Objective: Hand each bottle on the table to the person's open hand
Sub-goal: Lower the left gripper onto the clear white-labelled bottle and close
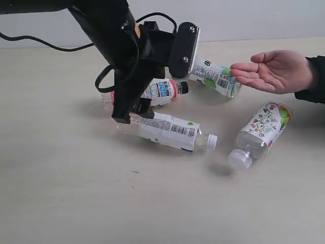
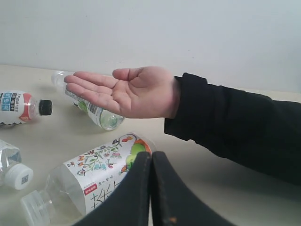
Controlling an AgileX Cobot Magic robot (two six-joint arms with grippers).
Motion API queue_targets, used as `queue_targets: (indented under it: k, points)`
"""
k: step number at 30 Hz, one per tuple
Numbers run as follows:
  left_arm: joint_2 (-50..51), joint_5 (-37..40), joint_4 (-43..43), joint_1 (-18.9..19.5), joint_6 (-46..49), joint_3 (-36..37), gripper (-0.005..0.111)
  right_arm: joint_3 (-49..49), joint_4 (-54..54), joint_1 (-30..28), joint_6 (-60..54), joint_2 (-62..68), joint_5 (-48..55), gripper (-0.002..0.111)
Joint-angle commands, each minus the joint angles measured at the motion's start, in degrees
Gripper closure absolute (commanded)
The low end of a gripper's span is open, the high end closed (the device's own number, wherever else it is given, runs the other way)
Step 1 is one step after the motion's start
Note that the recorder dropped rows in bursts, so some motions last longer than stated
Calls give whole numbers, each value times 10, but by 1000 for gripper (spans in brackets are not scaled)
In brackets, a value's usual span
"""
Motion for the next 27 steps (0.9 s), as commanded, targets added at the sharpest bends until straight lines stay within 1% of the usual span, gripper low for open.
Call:
queue_targets:
  k: [1, 6, 9, 16, 23, 24, 25, 27]
  points:
    - [14, -8, -7, -22, 2, -5, 31, 3, 0, -3, -2, -4, -3, 108]
    - [43, -10, -8, -29, -1, -5, 30, 3, 0, -3, -2, -4, -3, 108]
    - [59, -13, -8, -29, -3, -5, 28, 3, 0, -3, -2, -4, -3, 108]
    - [96, -50, -3, -29, -27, -5, 27, 3, 0, -3, -2, -4, -3, 108]
    - [129, -79, 31, -29, -44, -5, 27, 3, 0, -3, -2, -4, -3, 108]
    - [133, -87, 43, -29, -57, -5, 27, 3, 0, -3, -2, -4, -3, 108]
    - [138, -99, 69, -29, -94, -5, 27, 3, 0, -3, -2, -4, -3, 108]
    - [143, -100, 91, -29, -116, -5, 27, 3, 0, -3, -2, -4, -3, 108]
